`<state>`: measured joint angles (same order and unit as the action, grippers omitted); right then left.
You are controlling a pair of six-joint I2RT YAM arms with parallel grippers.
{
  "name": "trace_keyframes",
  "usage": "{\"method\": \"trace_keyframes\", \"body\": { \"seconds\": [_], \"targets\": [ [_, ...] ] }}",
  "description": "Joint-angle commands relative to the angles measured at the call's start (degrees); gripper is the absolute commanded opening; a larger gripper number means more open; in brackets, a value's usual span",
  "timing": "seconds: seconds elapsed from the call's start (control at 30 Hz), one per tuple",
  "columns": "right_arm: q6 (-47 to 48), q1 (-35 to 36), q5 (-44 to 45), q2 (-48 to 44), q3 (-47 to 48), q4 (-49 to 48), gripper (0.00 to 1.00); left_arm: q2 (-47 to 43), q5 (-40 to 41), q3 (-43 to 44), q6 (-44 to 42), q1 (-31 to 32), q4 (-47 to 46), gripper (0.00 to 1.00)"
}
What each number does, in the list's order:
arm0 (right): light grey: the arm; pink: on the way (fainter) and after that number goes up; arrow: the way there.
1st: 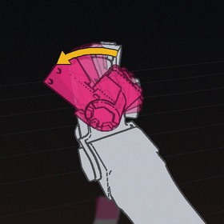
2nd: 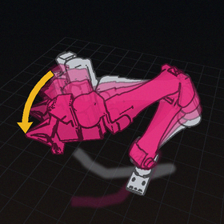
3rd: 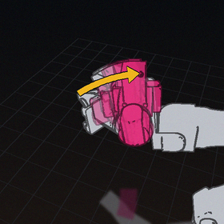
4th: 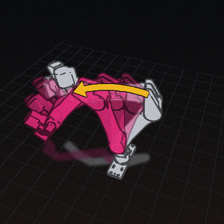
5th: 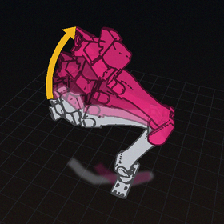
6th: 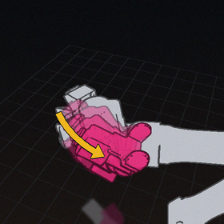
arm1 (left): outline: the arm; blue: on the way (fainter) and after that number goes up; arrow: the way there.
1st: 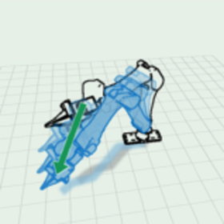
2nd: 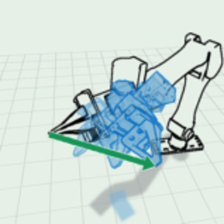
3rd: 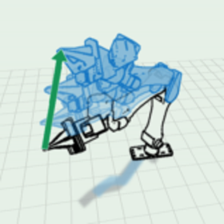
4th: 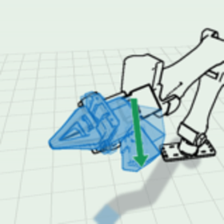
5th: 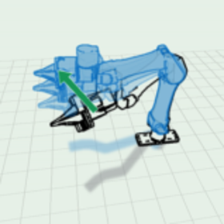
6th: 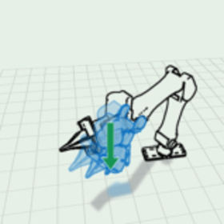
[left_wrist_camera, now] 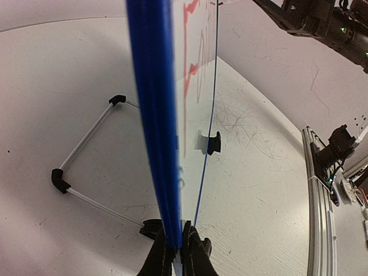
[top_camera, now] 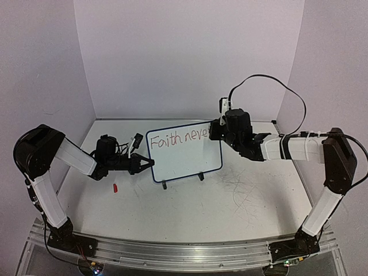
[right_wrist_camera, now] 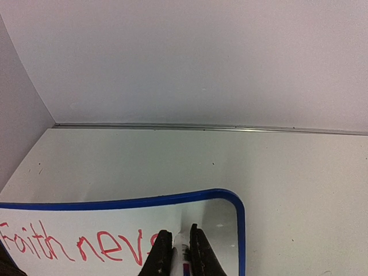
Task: Write a sentence on the whiteboard
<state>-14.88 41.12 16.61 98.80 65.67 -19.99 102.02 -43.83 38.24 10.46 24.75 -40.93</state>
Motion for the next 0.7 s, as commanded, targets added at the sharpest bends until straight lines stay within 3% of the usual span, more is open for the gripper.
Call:
{"method": "trace_keyframes", "body": {
  "seconds": [0.0, 0.67],
  "targets": [
    [0.8, -0.17, -0.32, 1.33, 2.96, -2.0, 0.0, -1.27, 4.63, 0.58, -2.63, -0.32, 1.83, 0.0],
    [-1.19, -0.14, 3.77, 1.61, 1.44, 0.28, 0.0, -1.3, 4.72, 0.68, -2.81, -0.29, 1.99, 0.0]
  ]
}}
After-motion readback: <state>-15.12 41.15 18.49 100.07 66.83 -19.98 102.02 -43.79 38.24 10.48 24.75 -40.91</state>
